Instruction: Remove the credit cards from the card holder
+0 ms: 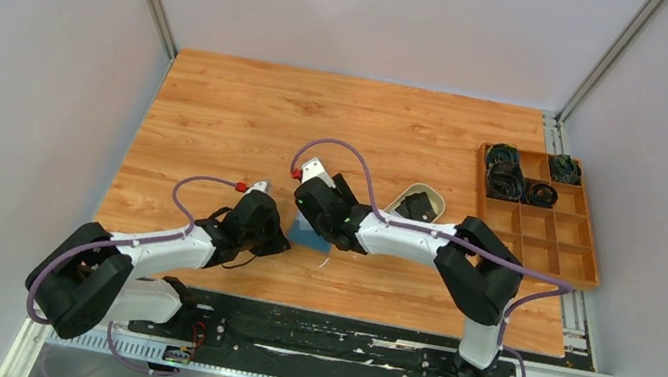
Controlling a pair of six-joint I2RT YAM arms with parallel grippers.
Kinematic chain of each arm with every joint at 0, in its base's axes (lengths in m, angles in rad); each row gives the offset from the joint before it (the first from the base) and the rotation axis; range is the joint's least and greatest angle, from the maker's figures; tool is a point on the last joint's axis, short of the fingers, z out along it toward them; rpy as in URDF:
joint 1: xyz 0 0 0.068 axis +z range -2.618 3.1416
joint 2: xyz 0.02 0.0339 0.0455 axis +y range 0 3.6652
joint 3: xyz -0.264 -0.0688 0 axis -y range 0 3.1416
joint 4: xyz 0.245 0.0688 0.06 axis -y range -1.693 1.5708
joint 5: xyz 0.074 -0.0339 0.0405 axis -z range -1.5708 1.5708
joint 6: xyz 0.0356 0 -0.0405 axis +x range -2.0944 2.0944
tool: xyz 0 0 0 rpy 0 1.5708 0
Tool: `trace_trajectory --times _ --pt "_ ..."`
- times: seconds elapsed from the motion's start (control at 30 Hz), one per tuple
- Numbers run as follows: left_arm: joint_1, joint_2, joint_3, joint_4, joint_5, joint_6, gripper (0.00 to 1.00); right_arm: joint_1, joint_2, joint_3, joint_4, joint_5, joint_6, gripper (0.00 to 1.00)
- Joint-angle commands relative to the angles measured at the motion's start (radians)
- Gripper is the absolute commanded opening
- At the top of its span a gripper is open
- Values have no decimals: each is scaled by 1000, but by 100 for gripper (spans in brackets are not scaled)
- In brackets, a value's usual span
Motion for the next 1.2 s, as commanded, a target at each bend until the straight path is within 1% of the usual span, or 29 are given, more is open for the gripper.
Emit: trace_trajectory --times 0.0,0.37,0.6,0.63,0.67,0.7,0.73,0.77,0.83,0.9,1.0,1.1,1.17 --pt "0 20 -38 -59 6 10 0 -28 24 50 14 -5 -38 70" --pt "1 25 -47 -27 17 2 0 -63 45 92 17 -27 -42 70" --pt "1 -40 -112 156 63 -49 0 -74 30 82 28 -61 -35 70" --pt "1 -52 -126 183 63 -62 3 -76 28 79 28 -65 -33 70" --pt "0 -63 -143 210 59 -76 11 -76 25 72 30 -70 -30 70" --pt "2 -77 -156 229 51 -88 24 -76 19 64 34 -74 -28 70" --pt "1 -88 -168 242 46 -99 31 -76 15 55 38 -80 -23 70" --pt "1 -108 -174 245 33 -107 44 -76 5 45 41 -86 -20 70" --pt "1 -135 -181 245 32 -105 55 -76 -18 19 45 -106 -10 70" --pt "0 -157 -179 232 8 -100 62 -76 -52 -21 69 -162 -3 70" --pt "1 -156 -166 205 -22 -91 68 -76 -105 -79 104 -264 15 70" --pt "2 -96 -154 205 -35 -93 69 -76 -148 -125 111 -305 31 69" --pt "2 -51 -149 224 -34 -95 68 -76 -179 -154 117 -322 40 69"
